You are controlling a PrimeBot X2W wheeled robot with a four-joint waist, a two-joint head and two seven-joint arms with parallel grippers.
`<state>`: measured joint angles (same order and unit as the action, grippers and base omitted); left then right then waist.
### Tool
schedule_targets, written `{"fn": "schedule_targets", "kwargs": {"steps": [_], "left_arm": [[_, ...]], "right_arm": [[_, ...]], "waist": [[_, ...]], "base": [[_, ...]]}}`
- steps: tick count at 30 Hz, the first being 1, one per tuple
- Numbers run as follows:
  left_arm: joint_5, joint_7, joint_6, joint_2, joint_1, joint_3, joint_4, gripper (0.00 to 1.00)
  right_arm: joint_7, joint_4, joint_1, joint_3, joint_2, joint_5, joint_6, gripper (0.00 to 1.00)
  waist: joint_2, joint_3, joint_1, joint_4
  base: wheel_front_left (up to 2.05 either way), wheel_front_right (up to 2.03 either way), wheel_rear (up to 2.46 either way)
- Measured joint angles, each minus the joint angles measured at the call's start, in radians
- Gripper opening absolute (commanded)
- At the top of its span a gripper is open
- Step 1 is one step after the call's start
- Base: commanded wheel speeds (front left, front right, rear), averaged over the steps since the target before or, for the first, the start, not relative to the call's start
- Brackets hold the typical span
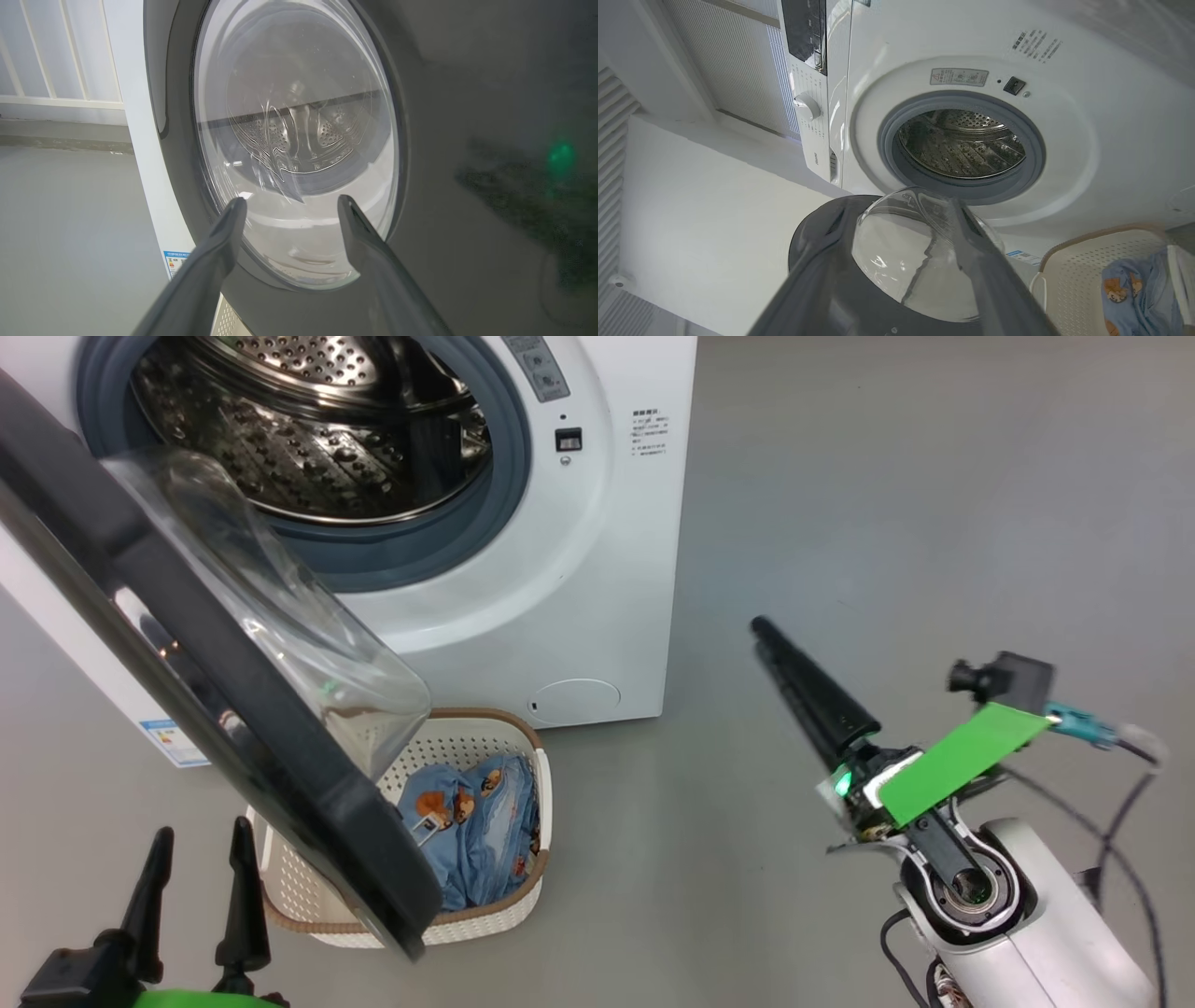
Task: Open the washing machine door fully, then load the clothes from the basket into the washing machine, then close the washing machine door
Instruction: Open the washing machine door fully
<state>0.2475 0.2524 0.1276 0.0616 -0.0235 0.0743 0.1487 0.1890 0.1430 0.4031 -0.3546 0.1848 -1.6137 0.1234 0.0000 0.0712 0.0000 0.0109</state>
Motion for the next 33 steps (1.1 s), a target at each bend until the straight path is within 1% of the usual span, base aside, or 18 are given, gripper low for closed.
{"fn": "schedule_targets", "kwargs": {"steps": [6, 11, 13, 15, 16, 19, 27, 33], "left_arm": [[0.0, 0.0, 0.0, -0.002, 0.004, 0.011, -0.004, 1.0], [0.0, 0.0, 0.0, -0.005, 0.005, 0.012, -0.008, 1.0], [-0.002, 0.0, 0.0, -0.006, 0.014, 0.012, -0.011, 1.0], [-0.002, 0.0, 0.0, -0.006, 0.023, 0.014, -0.012, 1.0], [-0.002, 0.0, 0.0, -0.006, 0.024, 0.015, -0.012, 1.0], [-0.002, 0.0, 0.0, -0.007, 0.024, 0.018, -0.016, 1.0], [-0.009, 0.0, 0.0, -0.009, 0.041, 0.026, -0.02, 1.0], [-0.01, 0.0, 0.0, -0.011, 0.041, 0.035, -0.024, 1.0]], "right_arm": [[-0.197, 0.028, 0.0, 0.005, 0.009, 0.22, 0.0, 1.0], [-0.37, 0.092, 0.001, -0.003, 0.039, 0.403, 0.0, 1.0], [-0.409, 0.121, 0.001, 0.011, 0.04, 0.477, 0.0, 1.0], [-0.429, 0.143, 0.001, 0.024, 0.041, 0.56, 0.0, 1.0], [-0.438, 0.154, -0.006, 0.056, 0.03, 0.63, 0.0, 1.0], [-0.439, 0.152, -0.042, 0.1, 0.011, 0.745, 0.0, 1.0], [-0.439, 0.061, -0.163, 0.199, -0.04, 1.08, 0.0, 1.0], [-0.439, 0.012, -0.256, 0.248, -0.082, 1.27, 0.001, 1.0]], "waist": [[0.0, -0.003, 0.0, -0.01], [0.0, -0.009, 0.0, -0.017], [0.0, -0.01, 0.0, -0.02], [0.0, -0.011, 0.0, -0.022], [0.0, -0.012, 0.0001, -0.024], [0.0, -0.016, 0.0, -0.027], [0.0, -0.026, 0.0, -0.036], [0.0, -0.025, 0.0, -0.036]], "base": [[0.0, 0.0, 0.0], [0.0, 0.0, 0.0], [0.0, 0.0, 0.0], [0.0, 0.0, 0.0], [0.0, 0.0, 0.0], [0.0, 0.0, 0.0], [0.0, 0.0, 0.0], [0.0, 0.0, 0.0]]}}
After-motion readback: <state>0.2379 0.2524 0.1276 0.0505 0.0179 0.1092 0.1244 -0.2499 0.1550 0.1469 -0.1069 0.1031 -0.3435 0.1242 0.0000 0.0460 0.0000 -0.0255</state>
